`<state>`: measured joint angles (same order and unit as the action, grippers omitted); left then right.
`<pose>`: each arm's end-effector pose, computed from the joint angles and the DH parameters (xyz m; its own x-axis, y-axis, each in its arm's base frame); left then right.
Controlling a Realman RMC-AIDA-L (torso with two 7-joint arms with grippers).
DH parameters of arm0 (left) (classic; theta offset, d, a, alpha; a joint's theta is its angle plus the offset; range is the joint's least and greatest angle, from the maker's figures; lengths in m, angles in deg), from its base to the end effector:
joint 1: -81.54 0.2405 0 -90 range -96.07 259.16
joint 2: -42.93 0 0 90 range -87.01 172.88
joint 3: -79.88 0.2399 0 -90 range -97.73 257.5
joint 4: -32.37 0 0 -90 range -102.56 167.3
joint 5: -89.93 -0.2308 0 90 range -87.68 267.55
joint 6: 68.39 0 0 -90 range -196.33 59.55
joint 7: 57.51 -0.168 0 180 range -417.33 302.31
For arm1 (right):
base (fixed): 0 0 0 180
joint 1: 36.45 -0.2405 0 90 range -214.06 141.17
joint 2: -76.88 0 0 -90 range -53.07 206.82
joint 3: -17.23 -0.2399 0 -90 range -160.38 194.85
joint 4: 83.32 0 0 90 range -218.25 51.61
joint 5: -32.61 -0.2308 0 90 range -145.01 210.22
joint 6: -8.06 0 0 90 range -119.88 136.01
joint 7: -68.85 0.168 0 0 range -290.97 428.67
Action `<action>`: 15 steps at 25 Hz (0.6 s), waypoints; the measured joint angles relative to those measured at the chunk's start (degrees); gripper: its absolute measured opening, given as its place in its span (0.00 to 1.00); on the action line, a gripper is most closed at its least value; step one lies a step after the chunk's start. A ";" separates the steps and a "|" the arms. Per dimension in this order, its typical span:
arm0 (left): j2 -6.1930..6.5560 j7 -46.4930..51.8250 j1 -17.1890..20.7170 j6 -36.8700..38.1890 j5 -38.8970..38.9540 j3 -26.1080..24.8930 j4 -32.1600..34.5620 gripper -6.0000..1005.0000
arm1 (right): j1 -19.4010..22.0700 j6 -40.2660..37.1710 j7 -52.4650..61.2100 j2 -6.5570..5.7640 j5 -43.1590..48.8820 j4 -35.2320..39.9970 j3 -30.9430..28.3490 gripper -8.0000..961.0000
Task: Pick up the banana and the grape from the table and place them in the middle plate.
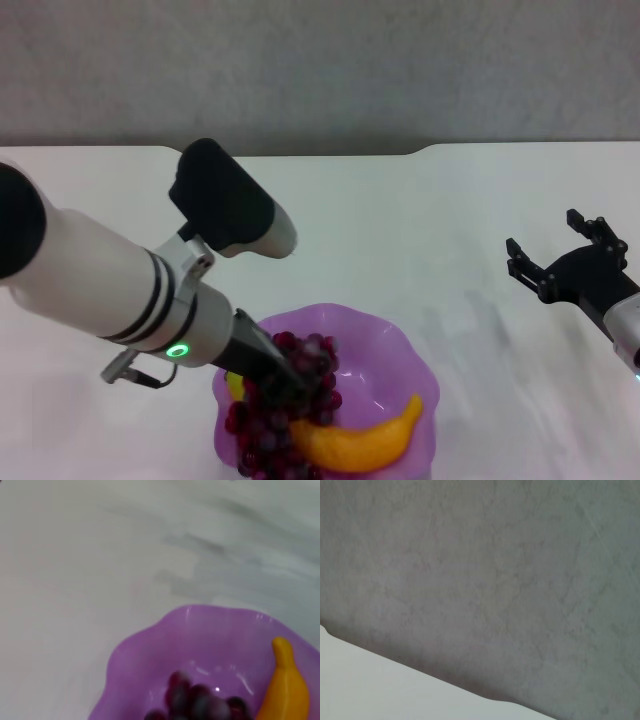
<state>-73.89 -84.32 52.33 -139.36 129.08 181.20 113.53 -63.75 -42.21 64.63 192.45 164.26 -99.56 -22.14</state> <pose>-0.1404 0.3517 -0.0763 0.8471 0.5138 -0.1360 0.4291 -0.8122 -0.3953 0.3186 0.3748 -0.0610 0.8891 -0.0879 -0.4493 -0.4508 -0.3392 -0.8257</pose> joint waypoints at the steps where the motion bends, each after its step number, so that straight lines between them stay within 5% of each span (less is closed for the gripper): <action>1: -0.03 0.27 -0.01 0.90 0.00 0.62 0.01 0.40 | 0.00 0.00 0.00 0.00 0.00 0.00 0.00 0.92; 7: -0.07 1.13 0.33 5.43 0.63 1.45 1.18 0.58 | -0.15 0.68 0.00 0.00 0.00 -0.02 0.00 0.92; 15: 0.08 2.06 7.97 19.35 1.35 -4.16 5.14 0.80 | -0.56 1.63 0.00 0.00 0.05 -0.34 0.00 0.92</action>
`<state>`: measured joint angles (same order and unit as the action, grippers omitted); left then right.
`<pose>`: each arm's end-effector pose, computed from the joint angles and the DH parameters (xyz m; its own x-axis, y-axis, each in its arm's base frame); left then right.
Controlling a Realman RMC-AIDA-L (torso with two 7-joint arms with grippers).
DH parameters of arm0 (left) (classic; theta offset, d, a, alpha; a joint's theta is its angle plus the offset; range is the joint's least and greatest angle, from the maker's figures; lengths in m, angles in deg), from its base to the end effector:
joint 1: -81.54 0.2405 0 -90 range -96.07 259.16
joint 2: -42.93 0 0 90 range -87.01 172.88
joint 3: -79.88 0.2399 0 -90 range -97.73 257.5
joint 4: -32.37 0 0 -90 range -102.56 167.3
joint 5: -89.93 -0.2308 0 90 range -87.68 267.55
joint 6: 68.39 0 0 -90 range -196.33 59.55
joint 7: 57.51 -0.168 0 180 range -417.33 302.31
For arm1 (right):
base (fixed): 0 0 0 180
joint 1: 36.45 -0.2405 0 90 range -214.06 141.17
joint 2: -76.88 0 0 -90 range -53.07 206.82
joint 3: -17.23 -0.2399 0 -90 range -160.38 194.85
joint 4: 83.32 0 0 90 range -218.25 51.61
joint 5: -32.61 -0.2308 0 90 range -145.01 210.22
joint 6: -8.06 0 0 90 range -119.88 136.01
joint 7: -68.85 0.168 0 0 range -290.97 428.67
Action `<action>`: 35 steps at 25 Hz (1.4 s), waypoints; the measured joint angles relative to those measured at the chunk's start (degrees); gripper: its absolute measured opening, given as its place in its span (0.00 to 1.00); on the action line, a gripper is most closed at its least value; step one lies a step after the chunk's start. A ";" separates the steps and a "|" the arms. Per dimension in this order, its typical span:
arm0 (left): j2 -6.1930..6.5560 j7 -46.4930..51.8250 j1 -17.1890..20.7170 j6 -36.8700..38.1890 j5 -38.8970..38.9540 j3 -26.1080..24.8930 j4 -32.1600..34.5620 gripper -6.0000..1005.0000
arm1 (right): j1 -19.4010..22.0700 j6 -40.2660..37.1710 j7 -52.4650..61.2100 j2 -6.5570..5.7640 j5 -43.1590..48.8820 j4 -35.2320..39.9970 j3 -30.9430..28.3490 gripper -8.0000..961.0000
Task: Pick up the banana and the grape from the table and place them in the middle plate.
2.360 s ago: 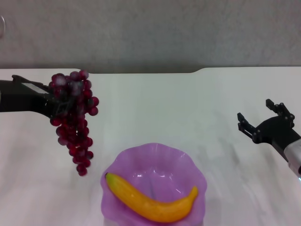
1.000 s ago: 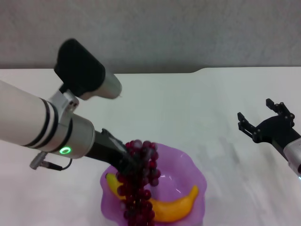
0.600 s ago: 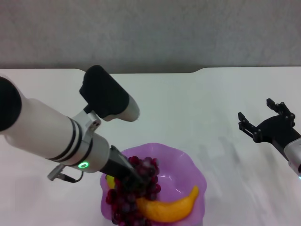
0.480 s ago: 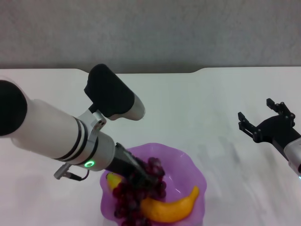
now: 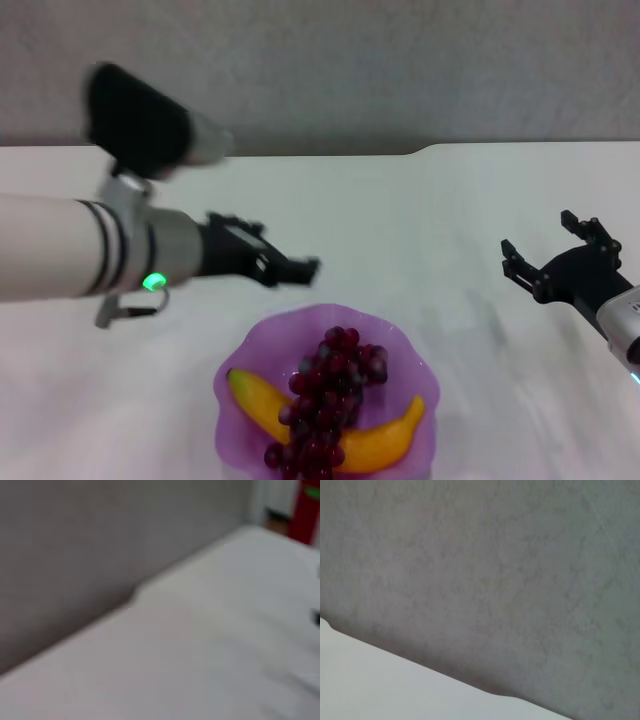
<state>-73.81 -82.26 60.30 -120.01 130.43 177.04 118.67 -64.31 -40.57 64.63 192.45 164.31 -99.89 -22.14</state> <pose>-0.1341 0.3898 -0.0344 0.8371 0.4854 0.2522 0.5377 -0.6456 -0.5422 0.3171 0.3776 -0.0643 0.8906 -0.1029 -0.4430 -0.4494 -0.3483 -0.8226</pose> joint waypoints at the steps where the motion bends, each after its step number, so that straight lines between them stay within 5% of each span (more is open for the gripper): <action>1: 0.00 -0.72 0.80 2.52 1.08 -0.87 -0.65 0.82 | 0.00 -0.09 0.00 0.00 0.00 -0.07 0.00 0.92; 7: -0.03 -13.90 7.40 29.50 14.74 0.14 -9.73 0.88 | 0.01 -0.39 0.00 0.00 -0.07 -0.12 -0.01 0.92; 13: -0.01 -25.20 6.41 60.30 24.72 13.04 -24.62 0.85 | 0.00 -0.73 0.00 0.00 -0.04 -0.13 0.00 0.92; 18: 0.26 -9.91 1.42 85.13 18.67 26.54 -41.18 0.82 | 0.00 -0.76 0.02 0.06 -0.02 -0.12 0.00 0.92; 23: 0.14 21.81 -3.05 104.85 2.44 30.70 -60.19 0.81 | 0.00 -0.77 0.07 0.09 0.10 -0.49 0.00 0.92; 28: 0.14 44.69 -6.26 111.85 -3.06 30.31 -72.89 0.82 | 0.23 -2.04 0.31 0.09 -0.03 -0.90 -0.08 0.92; 35: -0.28 44.58 -6.47 110.76 0.10 28.92 -74.94 0.82 | 0.04 -2.90 0.93 0.10 -1.94 -0.92 -0.31 0.92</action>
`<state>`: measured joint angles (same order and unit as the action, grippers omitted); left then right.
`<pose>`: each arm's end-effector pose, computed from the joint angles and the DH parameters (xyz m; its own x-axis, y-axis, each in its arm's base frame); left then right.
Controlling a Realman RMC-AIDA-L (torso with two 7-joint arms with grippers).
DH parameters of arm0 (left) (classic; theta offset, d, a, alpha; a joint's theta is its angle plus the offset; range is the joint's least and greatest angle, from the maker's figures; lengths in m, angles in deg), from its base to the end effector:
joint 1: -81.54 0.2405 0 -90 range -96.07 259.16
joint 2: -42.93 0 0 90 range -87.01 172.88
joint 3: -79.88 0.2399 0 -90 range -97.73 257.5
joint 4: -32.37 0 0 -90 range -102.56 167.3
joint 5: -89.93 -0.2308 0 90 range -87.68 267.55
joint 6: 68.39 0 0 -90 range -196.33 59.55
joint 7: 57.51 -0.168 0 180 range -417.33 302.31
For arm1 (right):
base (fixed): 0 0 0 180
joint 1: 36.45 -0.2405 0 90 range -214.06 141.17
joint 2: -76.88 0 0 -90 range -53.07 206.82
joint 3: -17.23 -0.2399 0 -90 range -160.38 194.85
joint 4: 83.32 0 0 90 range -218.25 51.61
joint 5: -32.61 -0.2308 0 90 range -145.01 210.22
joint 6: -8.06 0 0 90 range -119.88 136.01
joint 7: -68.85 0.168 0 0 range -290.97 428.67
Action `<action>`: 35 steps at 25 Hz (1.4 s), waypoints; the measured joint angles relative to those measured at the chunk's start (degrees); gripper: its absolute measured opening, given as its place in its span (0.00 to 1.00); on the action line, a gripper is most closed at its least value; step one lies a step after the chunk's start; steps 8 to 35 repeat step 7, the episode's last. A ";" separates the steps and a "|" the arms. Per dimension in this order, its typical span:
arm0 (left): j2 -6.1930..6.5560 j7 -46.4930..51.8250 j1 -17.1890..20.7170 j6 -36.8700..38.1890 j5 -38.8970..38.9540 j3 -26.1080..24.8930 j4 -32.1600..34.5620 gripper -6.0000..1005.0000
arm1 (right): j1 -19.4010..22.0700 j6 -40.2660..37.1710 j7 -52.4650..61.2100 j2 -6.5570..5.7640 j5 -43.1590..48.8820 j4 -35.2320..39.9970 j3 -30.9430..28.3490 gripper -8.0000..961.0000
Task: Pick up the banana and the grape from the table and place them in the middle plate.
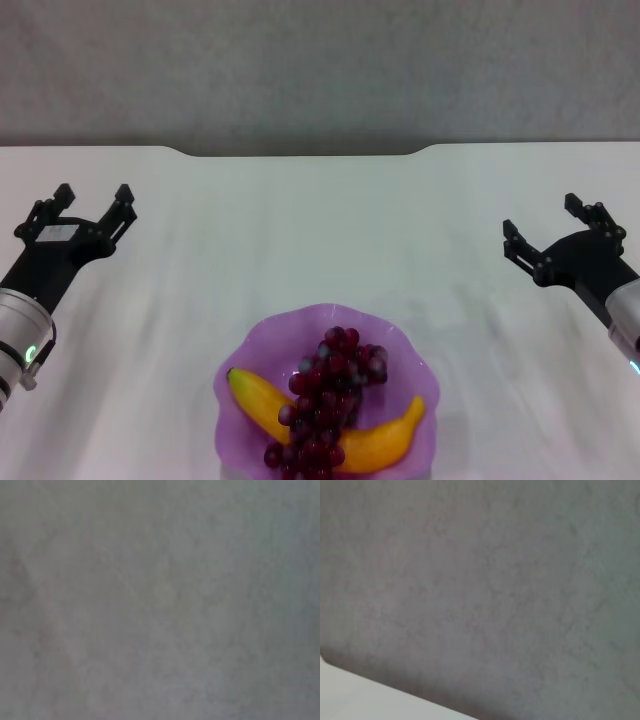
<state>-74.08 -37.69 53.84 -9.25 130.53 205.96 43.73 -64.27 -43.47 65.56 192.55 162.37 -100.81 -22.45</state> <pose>-0.3182 0.3845 -0.0213 0.6080 0.0461 0.7926 0.7833 -0.1973 -0.5894 0.3071 0.3807 -0.0584 0.8608 -0.0636 -0.5050 -0.4970 -0.3193 -0.8069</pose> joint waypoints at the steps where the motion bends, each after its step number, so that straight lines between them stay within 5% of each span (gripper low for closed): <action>1: -0.01 -0.11 0.00 -0.63 0.81 -0.16 -0.01 0.82 | 0.03 0.00 0.00 -0.07 -0.40 0.00 0.09 0.92; 35: -0.06 -0.08 0.11 -3.80 5.44 -0.54 -0.19 0.82 | 0.68 -1.68 0.04 -0.11 -2.20 0.24 -0.33 0.92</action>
